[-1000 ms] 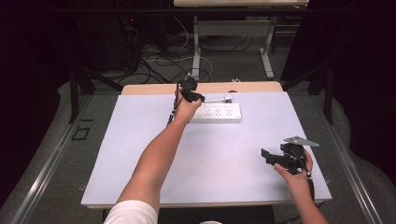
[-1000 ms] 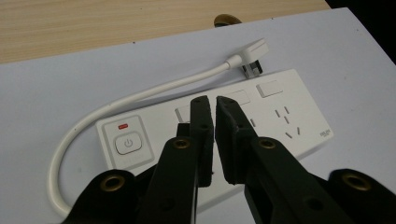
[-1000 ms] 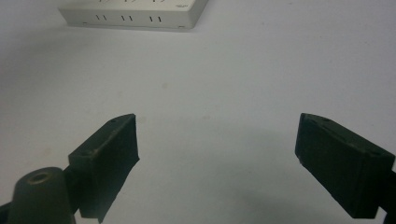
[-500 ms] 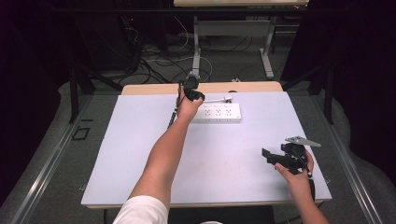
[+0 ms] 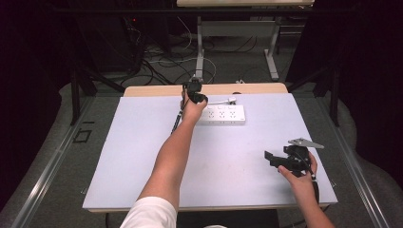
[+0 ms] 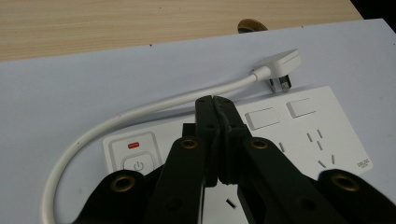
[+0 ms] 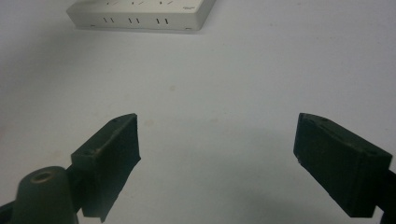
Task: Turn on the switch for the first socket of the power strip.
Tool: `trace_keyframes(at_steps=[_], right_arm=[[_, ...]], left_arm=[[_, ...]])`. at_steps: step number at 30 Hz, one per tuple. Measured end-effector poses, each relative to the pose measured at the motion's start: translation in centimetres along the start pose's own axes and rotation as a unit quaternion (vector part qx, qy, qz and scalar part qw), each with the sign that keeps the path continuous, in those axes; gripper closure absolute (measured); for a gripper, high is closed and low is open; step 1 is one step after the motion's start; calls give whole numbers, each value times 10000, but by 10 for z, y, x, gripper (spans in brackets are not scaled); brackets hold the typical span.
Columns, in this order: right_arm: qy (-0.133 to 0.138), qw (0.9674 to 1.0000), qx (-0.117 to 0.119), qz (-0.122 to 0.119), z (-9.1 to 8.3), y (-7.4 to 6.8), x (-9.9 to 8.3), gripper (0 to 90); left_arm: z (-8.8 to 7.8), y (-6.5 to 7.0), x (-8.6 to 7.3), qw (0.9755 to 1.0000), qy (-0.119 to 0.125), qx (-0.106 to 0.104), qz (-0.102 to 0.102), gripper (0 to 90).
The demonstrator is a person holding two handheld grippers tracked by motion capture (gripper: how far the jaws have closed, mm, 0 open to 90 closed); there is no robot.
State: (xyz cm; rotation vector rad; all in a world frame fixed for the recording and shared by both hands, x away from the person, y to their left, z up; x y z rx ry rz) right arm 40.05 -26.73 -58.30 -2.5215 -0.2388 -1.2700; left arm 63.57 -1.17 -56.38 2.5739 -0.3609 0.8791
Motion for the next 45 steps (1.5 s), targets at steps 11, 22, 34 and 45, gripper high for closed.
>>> trace_keyframes(at_steps=[11,22,34,45], right_arm=[[6,10000,20,1,0,0,0,139],[-4,10000,48,10,0,-1,0,141],[-18,10000,66,24,0,-1,-1,141],[-27,10000,67,20,1,-1,-1,143]], left_arm=[[9,0,-4,9997,-21,169,170,900],[19,3,-11,9989,-154,288,322,900],[24,4,-14,9989,-183,317,306,899],[26,4,-15,9984,-200,404,331,879]])
Point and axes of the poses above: each handheld gripper's, and its own axes: z roughly forward along the jaws, x roughly out of its top, y roughly to its right, the point moved 9 cm from there along z, roughly forward along the jaws
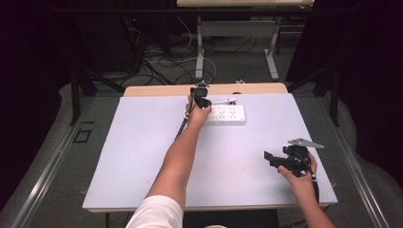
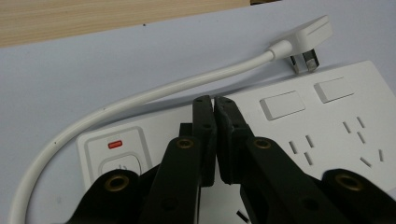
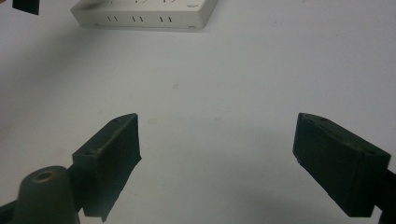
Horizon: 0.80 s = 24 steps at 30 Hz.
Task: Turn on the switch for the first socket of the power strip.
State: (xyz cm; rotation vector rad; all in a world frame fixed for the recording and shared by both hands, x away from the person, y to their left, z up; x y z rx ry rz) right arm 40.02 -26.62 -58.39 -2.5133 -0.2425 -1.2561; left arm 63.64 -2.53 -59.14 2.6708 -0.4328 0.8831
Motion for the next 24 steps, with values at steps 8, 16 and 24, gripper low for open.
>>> trace_keyframes(at_steps=[8,16,24], right_arm=[[-33,10000,7,-12,1,0,-1,143],[-38,10000,7,-15,1,1,-1,143],[-15,10000,20,-24,0,0,0,143]], left_arm=[[1,-1,0,10000,-4,4,-32,872],[1,-2,-1,10000,2,-25,-72,874],[1,-5,-3,9999,-40,61,-90,900]])
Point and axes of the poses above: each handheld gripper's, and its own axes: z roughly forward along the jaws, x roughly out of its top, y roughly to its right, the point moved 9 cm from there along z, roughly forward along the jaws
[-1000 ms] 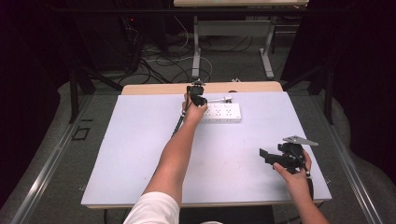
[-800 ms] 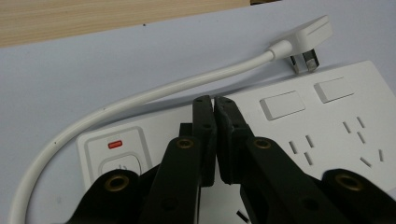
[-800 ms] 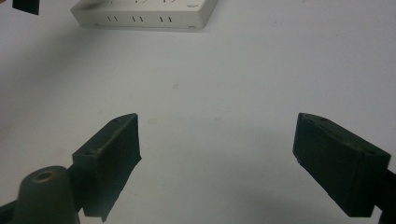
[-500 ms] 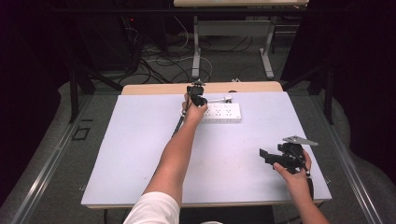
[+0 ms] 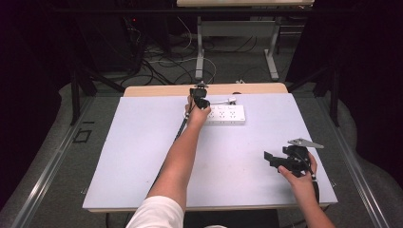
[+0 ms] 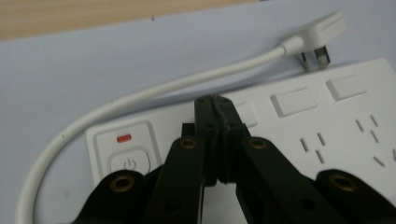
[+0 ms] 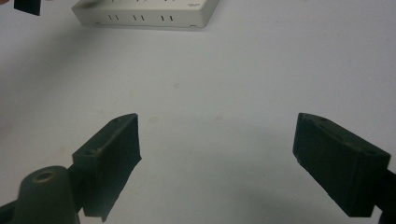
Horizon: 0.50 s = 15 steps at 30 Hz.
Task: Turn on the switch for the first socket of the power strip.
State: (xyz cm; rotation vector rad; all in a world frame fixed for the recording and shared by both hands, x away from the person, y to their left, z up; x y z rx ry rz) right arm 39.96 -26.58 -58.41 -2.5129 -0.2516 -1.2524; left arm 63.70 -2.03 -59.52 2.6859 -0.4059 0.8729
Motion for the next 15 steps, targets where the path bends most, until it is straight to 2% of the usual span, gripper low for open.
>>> trace_keyframes(at_steps=[7,10,15], right_arm=[[-19,10000,3,-6,0,1,0,142],[-24,10000,-13,3,1,1,-1,143],[-23,10000,4,-60,1,2,-1,143]], left_arm=[[0,-1,0,10000,-17,-25,3,900],[-1,0,0,9999,-27,-81,-104,900],[-5,-3,-1,9999,-100,-31,-48,900]])
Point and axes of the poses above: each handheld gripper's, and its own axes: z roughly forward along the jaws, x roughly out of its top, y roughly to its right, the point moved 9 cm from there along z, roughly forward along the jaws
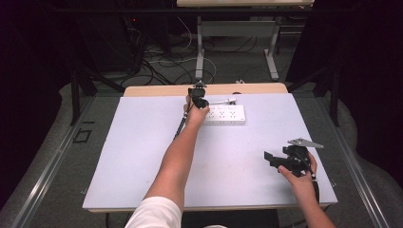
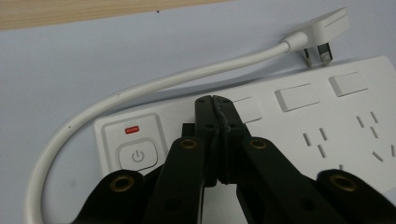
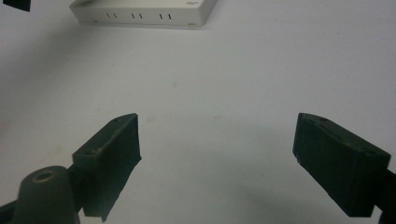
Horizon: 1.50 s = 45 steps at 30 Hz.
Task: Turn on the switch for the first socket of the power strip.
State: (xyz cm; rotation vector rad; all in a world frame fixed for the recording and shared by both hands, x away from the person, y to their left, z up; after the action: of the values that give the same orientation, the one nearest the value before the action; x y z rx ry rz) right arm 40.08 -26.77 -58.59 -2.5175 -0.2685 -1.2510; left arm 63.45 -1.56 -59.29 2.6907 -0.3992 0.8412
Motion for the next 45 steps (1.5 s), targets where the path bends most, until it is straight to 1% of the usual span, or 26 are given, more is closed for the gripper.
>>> trace_keyframes(at_steps=[1,2,5,7,8,10,13,16,17,18,21,22,23,26,27,29,31,32,37,38,40,44,45], right_arm=[[6,10000,-6,37,0,0,0,143],[9,10000,-14,27,0,0,0,143],[-2,10000,-11,20,0,-1,0,143],[29,10000,-42,29,1,-1,1,143],[12,10000,-14,2,0,-1,0,143],[5,10000,1,-47,0,-1,0,143],[5,10000,-3,-53,0,-1,0,143],[-6,10000,-1,-11,1,-2,0,143],[-11,10000,2,-10,1,-2,0,143],[-18,10000,3,-28,2,-2,-1,143],[-26,10000,7,-42,2,-2,-1,143],[-18,10000,4,-38,2,-2,-1,143],[-20,10000,12,-47,2,-1,-1,143],[-20,10000,12,-31,2,-2,-1,143],[-16,10000,6,-20,2,-2,-1,143],[-23,10000,4,-45,2,-2,-1,143],[-26,10000,13,-55,2,-2,-1,143],[-26,10000,15,-68,2,-2,-1,143],[-21,10000,21,-49,2,-2,-1,143],[-15,10000,17,-40,1,-1,0,143],[-13,10000,18,-39,1,-1,0,143],[9,10000,-10,-36,2,-1,0,143],[-12,10000,13,-40,1,-1,0,143]], left_arm=[[-1,0,0,10000,5,-16,-23,900],[-2,0,0,10000,-26,-6,-1,900],[-6,2,-1,10000,-9,-51,19,894],[-7,5,-2,10000,1,-98,-7,889],[-8,5,-3,10000,-31,-74,37,887],[-9,7,-5,9999,-67,-99,39,885],[-10,10,-7,9998,-59,-121,126,880],[-12,12,-9,9998,-76,-153,130,872],[-13,13,-10,9998,-107,-148,113,868],[-13,13,-11,9996,-129,-159,170,865],[-16,16,-12,9994,-180,-190,211,854],[-16,17,-13,9994,-182,-217,192,848],[-18,18,-13,9992,-195,-225,251,841],[-20,24,-13,9990,-200,-298,264,824],[-21,24,-14,9987,-224,-293,354,816],[-22,28,-15,9985,-233,-338,354,805],[-24,30,-16,9982,-262,-346,403,792],[-25,31,-16,9979,-286,-352,471,788],[-31,36,-16,9974,-286,-384,534,756],[-32,35,-16,9971,-302,-368,588,737],[-34,38,-17,9970,-317,-421,566,724],[-37,42,-19,9962,-361,-503,605,677],[-38,43,-20,9960,-403,-491,622,668]])
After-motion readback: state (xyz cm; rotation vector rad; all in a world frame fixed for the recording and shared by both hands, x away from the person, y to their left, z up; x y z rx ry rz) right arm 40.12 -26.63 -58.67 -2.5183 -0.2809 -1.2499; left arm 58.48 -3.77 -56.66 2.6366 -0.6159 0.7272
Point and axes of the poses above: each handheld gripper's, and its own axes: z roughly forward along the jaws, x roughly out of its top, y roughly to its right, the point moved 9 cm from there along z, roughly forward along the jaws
